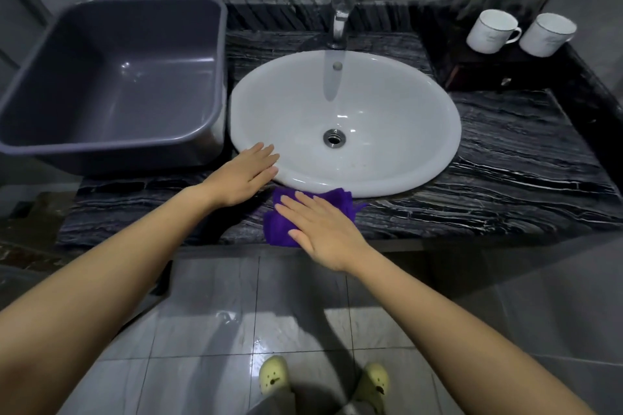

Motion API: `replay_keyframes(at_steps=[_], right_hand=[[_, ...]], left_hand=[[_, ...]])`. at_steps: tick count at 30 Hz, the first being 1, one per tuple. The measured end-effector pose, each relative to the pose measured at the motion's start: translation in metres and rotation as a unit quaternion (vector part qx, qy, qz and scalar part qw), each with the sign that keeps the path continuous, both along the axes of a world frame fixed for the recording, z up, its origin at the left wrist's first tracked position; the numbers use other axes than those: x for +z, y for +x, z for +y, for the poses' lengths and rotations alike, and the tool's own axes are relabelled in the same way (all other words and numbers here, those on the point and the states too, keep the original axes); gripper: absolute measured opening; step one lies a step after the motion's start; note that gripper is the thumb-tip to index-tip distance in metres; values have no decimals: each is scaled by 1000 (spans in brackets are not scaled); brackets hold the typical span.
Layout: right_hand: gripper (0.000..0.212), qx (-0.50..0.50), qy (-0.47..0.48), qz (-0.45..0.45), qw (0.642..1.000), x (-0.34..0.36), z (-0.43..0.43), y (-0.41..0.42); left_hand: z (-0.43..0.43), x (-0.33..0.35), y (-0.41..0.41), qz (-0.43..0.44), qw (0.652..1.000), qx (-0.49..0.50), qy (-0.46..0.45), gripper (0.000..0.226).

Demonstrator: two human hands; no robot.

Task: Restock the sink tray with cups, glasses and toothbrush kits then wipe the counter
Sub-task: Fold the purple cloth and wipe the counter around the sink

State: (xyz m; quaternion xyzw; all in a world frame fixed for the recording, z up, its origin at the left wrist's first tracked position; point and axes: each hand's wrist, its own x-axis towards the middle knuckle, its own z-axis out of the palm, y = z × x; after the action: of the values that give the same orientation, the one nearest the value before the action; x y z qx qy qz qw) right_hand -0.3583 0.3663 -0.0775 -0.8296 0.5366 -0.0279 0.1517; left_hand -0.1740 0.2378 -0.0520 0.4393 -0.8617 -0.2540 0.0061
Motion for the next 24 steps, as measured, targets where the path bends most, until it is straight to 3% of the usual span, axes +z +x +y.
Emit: replay_keyframes(at_steps=[8, 13, 17, 20, 24], right_hand=[[52, -12, 3, -3, 1000, -1, 17, -37], [57, -8, 77, -116, 990, 12, 21, -63], [68, 4, -39, -29, 999, 11, 44, -87], [61, -11, -64, -9, 998, 15, 45, -88], [34, -15, -64, -31, 997, 30, 31, -85]], left_hand=[[106, 0, -16, 94, 987, -21, -128, 54], [152, -8, -30, 58, 982, -33, -177, 56], [153, -10, -39, 11, 978, -21, -209, 62], [148, -9, -49, 15, 977, -1, -211, 46], [141, -2, -51, 60, 976, 13, -209, 22]])
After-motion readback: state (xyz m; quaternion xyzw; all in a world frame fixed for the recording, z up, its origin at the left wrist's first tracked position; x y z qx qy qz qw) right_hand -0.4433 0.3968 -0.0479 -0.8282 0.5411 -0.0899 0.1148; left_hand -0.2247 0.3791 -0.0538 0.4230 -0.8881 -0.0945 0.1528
